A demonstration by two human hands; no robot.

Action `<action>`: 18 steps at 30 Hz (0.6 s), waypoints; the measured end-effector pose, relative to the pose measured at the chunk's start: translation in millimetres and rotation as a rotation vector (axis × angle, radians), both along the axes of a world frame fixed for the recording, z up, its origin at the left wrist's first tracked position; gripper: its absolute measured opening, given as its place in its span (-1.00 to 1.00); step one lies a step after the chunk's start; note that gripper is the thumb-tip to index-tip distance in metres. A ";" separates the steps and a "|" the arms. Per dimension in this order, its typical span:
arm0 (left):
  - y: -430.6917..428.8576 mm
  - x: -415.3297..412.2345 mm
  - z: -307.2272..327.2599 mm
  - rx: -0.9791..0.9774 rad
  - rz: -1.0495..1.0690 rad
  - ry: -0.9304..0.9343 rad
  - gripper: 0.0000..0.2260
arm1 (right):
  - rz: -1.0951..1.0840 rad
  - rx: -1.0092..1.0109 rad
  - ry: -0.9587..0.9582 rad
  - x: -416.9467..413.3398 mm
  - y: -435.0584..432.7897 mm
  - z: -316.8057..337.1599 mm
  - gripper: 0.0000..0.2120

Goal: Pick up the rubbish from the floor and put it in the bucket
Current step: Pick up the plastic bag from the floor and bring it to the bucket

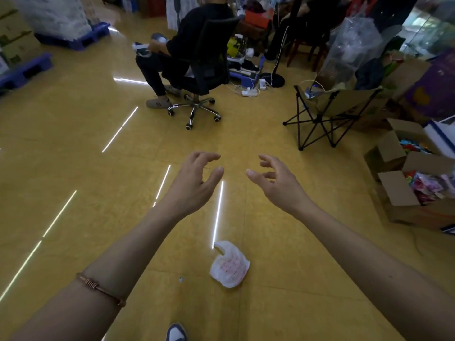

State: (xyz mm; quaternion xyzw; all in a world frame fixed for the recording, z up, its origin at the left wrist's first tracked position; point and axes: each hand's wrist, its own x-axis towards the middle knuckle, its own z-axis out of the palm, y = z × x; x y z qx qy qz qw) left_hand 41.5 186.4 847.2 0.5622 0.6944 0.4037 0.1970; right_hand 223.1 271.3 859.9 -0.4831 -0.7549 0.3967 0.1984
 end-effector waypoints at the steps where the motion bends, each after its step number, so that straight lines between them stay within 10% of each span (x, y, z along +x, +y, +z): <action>1: 6.0 -5.4 -6.7 -0.007 0.001 -0.009 -0.67 | -0.015 -0.002 -0.011 -3.7 4.4 -6.1 -0.39; 18: 62.6 -22.0 -163.8 -0.164 0.097 -0.111 -0.67 | 0.055 -0.156 -0.132 -18.8 80.2 -161.1 -0.34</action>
